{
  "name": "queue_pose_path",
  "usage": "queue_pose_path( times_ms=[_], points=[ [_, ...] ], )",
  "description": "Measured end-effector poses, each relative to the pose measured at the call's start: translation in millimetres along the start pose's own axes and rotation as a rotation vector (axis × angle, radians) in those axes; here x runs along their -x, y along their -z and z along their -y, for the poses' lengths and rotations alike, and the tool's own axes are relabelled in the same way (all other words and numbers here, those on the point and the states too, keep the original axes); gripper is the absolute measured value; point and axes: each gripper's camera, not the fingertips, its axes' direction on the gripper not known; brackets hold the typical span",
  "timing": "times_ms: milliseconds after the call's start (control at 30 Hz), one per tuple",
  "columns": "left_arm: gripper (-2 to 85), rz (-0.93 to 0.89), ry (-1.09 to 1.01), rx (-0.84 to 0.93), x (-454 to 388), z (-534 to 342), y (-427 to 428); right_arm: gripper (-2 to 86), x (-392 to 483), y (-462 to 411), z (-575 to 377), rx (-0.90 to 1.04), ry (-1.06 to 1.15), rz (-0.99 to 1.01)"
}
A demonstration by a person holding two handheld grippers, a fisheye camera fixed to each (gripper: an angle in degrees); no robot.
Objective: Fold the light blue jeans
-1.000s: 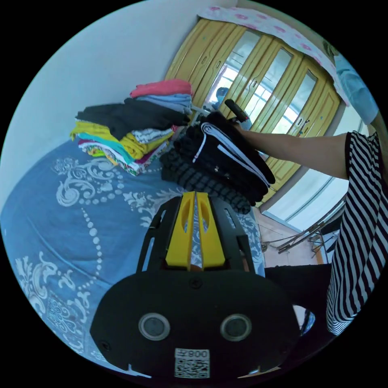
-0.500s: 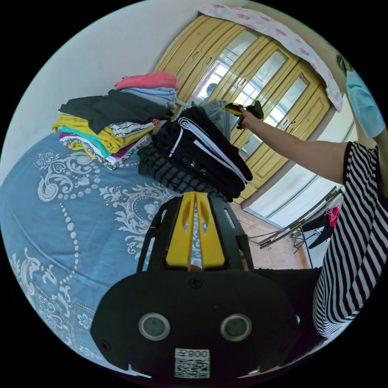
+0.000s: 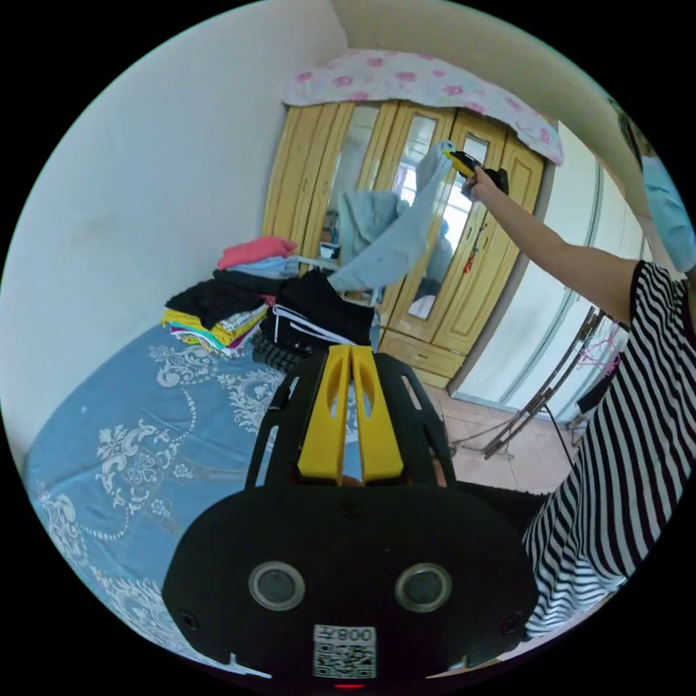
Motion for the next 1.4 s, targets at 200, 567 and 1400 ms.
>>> queue_pose_path(
  times_ms=[200, 567, 1400],
  points=[
    [0.3, -0.076, 0.036, -0.076, -48.9, -12.4, 38.1, 2.2, -24.2, 49.5, -104.6, 0.177, -0.248, -0.018],
    [6.2, -0.185, 0.011, -0.054, -103.1, -10.1, 72.1, 2.0, 165.6, 182.6, -25.1, -0.042, 0.124, 0.368],
    [24.7, -0.352, -0.033, -0.035, -325.8, -136.4, 244.6, 1.7, 369.5, 142.4, -235.7, 0.086, 0.086, 0.791]
  ],
)
